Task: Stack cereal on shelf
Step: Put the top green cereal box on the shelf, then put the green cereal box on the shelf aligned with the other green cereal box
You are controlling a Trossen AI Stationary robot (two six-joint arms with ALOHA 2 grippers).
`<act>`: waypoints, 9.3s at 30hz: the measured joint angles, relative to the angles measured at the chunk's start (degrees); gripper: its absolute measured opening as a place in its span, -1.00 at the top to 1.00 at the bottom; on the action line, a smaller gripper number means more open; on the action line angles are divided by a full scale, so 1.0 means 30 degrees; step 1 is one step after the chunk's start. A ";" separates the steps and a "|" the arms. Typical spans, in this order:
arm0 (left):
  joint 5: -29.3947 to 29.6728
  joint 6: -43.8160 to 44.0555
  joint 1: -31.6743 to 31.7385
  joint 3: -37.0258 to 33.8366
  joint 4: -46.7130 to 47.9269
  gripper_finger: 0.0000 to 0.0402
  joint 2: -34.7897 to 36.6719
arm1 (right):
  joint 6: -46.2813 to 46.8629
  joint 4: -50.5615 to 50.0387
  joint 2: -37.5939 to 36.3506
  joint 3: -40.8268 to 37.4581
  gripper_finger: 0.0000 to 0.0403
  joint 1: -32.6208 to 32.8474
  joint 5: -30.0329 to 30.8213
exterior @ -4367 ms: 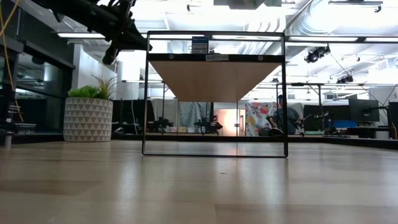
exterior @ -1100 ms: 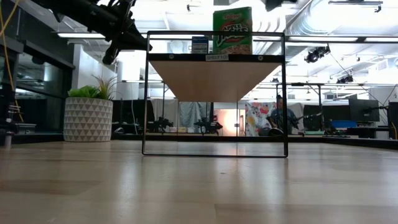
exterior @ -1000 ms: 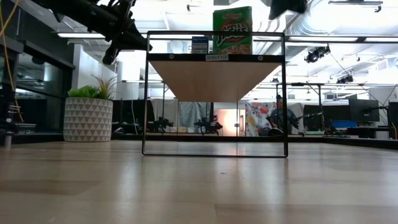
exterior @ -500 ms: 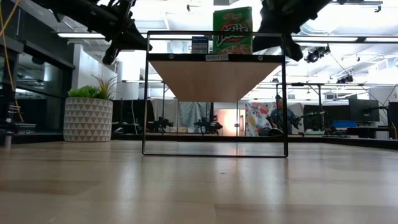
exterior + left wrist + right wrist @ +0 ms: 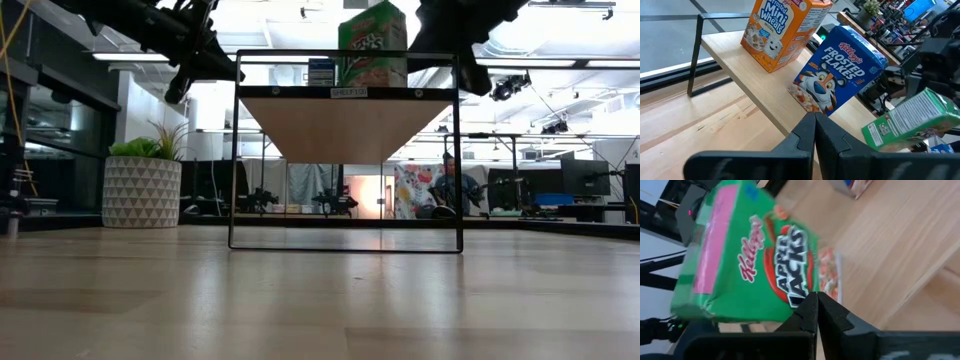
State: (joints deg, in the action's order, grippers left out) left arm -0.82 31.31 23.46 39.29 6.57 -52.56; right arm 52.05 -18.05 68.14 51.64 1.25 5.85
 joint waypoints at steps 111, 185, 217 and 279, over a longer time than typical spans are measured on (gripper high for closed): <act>0.0847 0.0055 0.0051 0.0259 -0.0048 1.00 -0.0012 | -0.1403 0.3109 -0.0416 0.0015 1.00 -0.3663 -0.2169; 0.3521 0.7941 -2.9588 1.1059 1.9885 -0.57 -1.1300 | -0.2521 0.0776 -0.2841 0.0015 1.00 -0.4551 -0.2010; 0.0840 0.7477 -2.9041 0.5799 1.4265 -0.27 -1.1271 | -0.2361 0.0798 -0.2841 0.0015 1.00 -0.4547 -0.1959; 0.3395 -0.9139 -0.8400 2.4687 2.3382 0.22 -1.7391 | -0.3512 0.0805 -0.2848 0.0015 1.00 -0.4543 -0.1811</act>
State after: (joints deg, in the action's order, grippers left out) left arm 9.37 3.89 -1.74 113.35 76.71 -104.73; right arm 41.52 -15.64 59.59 51.68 -12.38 0.41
